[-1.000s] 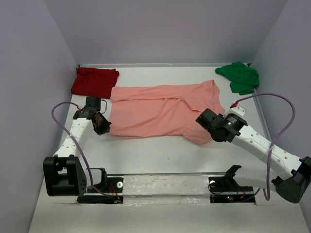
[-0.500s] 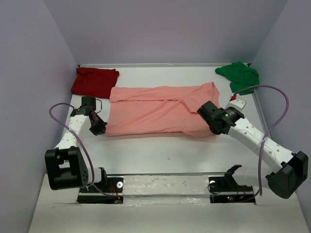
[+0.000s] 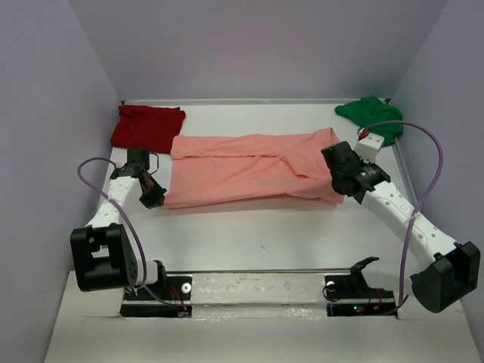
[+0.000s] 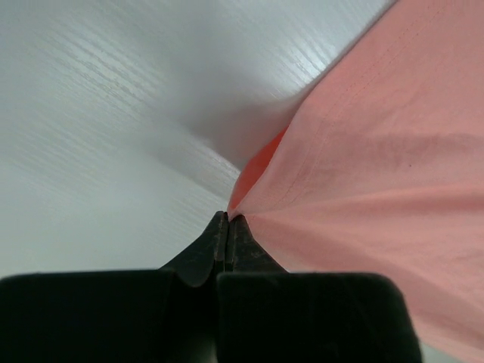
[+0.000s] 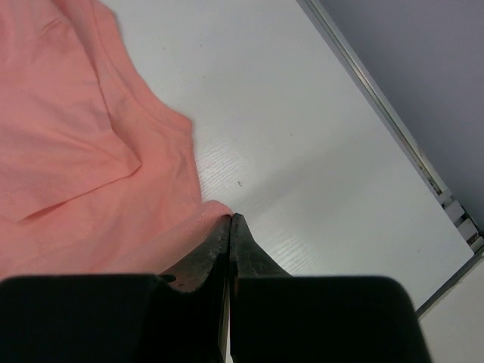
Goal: Fold and stack the t-shirts
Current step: Fold the other side of the tshirt into a rectangle
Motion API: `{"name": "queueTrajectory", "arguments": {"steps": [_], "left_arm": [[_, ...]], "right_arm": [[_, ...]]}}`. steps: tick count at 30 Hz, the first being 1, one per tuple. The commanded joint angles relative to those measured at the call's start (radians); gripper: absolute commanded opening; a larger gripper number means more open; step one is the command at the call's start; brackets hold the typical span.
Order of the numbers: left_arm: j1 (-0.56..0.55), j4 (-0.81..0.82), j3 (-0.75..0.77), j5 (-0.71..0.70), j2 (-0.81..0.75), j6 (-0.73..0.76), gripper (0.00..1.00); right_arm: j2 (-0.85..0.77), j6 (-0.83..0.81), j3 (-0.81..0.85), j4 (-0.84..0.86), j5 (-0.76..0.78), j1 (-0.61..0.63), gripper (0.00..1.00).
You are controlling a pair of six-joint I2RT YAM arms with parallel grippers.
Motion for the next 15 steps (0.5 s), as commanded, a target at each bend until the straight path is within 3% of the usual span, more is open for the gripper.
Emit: {"name": "queueTrajectory", "arguments": {"steps": [1, 15], "left_arm": [[0.010, 0.013, 0.072, -0.072, 0.009, 0.035, 0.00], [0.007, 0.046, 0.246, -0.159, 0.093, 0.053, 0.00]], "right_arm": [[0.023, -0.123, 0.002, 0.123, 0.013, -0.032, 0.00], [0.095, -0.260, 0.048, 0.229, -0.045, -0.098, 0.00]]}}
